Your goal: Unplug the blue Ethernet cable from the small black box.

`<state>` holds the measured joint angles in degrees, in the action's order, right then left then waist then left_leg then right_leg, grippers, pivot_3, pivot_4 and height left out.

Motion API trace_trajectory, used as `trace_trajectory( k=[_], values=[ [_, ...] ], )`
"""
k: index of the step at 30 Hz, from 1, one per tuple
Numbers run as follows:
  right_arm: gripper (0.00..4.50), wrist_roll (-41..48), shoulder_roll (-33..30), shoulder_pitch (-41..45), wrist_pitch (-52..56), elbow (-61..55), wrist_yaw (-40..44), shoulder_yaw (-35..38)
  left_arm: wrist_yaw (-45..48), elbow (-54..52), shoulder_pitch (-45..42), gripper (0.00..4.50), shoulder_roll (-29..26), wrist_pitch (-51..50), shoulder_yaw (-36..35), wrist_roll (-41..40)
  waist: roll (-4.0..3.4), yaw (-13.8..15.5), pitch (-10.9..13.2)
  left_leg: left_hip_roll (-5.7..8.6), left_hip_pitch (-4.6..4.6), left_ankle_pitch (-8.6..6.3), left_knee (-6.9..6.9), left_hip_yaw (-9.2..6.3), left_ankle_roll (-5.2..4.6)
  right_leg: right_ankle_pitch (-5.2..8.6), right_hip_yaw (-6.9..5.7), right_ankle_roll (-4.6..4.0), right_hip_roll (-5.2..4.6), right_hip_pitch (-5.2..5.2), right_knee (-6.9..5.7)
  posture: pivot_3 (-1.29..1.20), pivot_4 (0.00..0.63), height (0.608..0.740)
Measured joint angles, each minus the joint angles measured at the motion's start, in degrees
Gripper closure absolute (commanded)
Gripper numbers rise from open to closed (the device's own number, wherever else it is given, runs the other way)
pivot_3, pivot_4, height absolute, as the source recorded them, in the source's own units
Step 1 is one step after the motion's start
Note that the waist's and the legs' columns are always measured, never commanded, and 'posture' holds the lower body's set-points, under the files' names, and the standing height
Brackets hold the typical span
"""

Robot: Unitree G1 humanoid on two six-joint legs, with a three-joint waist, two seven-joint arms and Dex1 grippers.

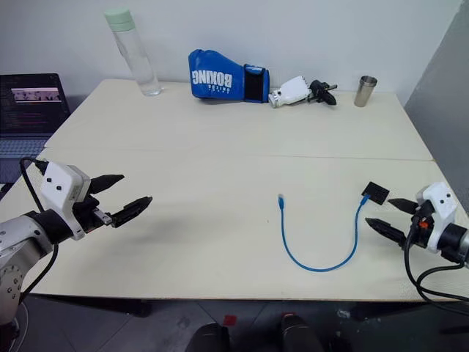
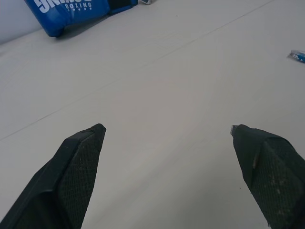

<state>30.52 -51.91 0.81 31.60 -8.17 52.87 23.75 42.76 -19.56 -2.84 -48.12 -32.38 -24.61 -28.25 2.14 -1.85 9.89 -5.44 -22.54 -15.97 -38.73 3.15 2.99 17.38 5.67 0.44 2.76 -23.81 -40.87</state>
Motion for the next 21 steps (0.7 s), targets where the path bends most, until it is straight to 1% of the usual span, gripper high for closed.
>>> trace_trajectory(
  k=[12, 18, 21],
  values=[
    [0.0, 0.0, 0.1, 0.3, 2.7, -2.7, -2.1, 0.2, 1.6, 0.1, -0.5, 0.0, -0.5, 0.4, 0.0, 0.0, 0.0, 0.0, 0.0, 0.0, -0.01, 0.0, 0.0, 0.01, 0.0, 0.0, 0.01, 0.0, 0.0, -0.01, 0.0, 0.0, 0.15, 0.74],
    [0.0, 0.2, 0.1, 0.0, 3.9, -4.1, -3.1, 1.5, 1.9, 1.4, -3.1, 0.0, -0.6, 0.4, 0.1, 0.0, 0.0, 0.0, 0.0, 0.01, -0.01, 0.0, 0.0, 0.01, 0.0, 0.0, 0.0, 0.0, 0.0, -0.01, 0.0, 0.0, 0.15, 0.74],
    [0.0, 0.6, 0.1, -0.5, 5.0, -5.4, -3.2, 2.5, 4.0, 2.6, -4.9, 0.0, -0.6, 0.5, 0.1, -1.0, 0.0, 0.0, 0.0, 0.01, -0.02, 0.0, 0.0, 0.0, 0.0, 0.0, -0.01, 0.0, 0.0, -0.01, 0.0, 0.0, 0.15, 0.74]
  ],
)
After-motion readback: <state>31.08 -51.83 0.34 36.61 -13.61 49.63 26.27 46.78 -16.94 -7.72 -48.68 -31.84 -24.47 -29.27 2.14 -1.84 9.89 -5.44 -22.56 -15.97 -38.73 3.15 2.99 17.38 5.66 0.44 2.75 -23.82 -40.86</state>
